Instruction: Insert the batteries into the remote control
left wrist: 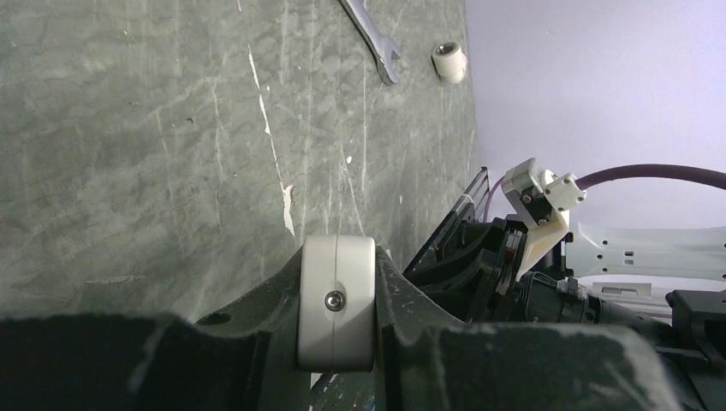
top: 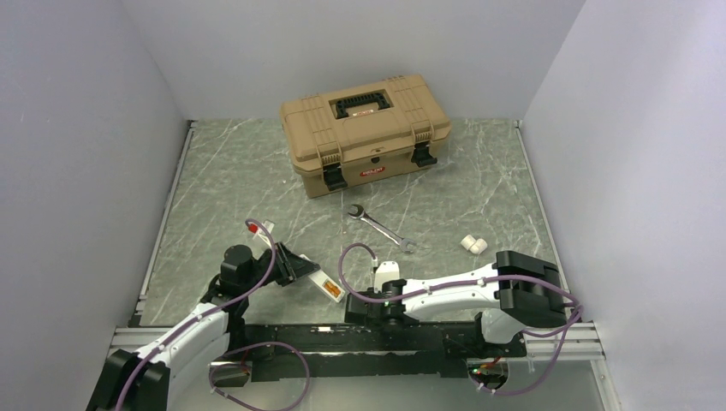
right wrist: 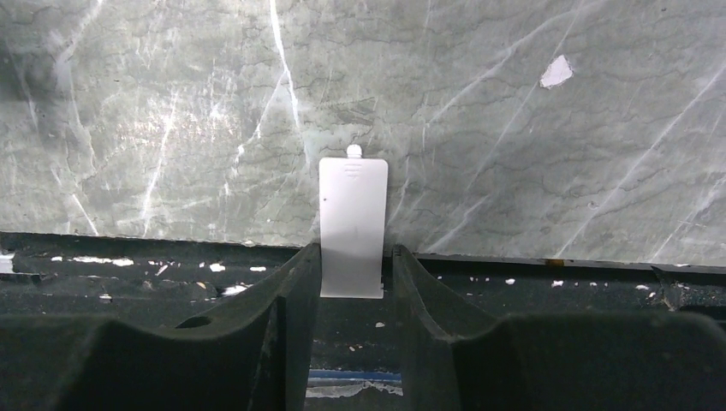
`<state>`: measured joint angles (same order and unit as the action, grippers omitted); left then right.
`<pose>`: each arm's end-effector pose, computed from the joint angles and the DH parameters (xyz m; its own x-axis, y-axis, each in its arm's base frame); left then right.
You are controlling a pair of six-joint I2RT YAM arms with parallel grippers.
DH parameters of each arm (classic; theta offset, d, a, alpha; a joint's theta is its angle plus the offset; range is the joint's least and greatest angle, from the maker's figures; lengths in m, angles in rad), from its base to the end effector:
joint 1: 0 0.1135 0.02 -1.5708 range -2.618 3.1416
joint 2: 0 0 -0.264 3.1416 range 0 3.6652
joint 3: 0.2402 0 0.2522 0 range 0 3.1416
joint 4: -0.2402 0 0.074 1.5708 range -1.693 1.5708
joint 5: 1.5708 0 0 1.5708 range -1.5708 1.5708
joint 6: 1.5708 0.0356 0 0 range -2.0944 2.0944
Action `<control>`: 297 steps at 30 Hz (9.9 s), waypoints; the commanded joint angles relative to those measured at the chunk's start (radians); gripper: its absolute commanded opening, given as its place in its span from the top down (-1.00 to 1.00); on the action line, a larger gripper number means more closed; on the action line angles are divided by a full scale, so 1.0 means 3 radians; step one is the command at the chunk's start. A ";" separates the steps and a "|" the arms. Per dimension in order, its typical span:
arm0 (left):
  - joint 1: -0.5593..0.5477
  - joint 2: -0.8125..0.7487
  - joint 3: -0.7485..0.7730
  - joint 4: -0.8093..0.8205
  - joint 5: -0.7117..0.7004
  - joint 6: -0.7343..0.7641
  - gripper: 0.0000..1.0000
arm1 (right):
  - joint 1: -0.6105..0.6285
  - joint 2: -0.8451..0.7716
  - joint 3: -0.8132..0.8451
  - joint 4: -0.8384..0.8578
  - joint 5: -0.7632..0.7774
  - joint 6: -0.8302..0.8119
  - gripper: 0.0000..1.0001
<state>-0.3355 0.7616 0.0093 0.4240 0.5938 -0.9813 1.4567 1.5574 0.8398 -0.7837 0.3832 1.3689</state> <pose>0.1320 -0.0671 0.1387 -0.8118 -0.4465 -0.3763 0.1767 0.4264 -0.8871 0.0414 0.2448 0.1548 -0.9226 -0.0700 -0.3793 -0.0729 0.9973 -0.0068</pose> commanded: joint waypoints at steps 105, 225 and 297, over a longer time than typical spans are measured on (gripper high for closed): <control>-0.1020 0.0066 -0.0177 0.1135 -0.0458 -0.1143 1.00 | -0.0027 -0.0907 0.0813 0.0354 -0.0282 -0.3189 0.42; -0.1021 -0.0176 -0.0161 0.0746 -0.0501 -0.1014 0.97 | -0.0289 -0.0608 0.1084 0.0311 -0.0658 -0.3243 -0.38; -0.1023 -0.0266 -0.0170 0.0752 -0.0496 -0.1055 0.96 | -0.0453 -0.0634 0.0662 0.0560 -0.0242 -0.2547 -0.04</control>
<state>-0.6384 0.6945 0.0093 0.5659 0.4374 -1.2934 1.3228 1.3735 1.0531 -0.5938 0.3050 0.5953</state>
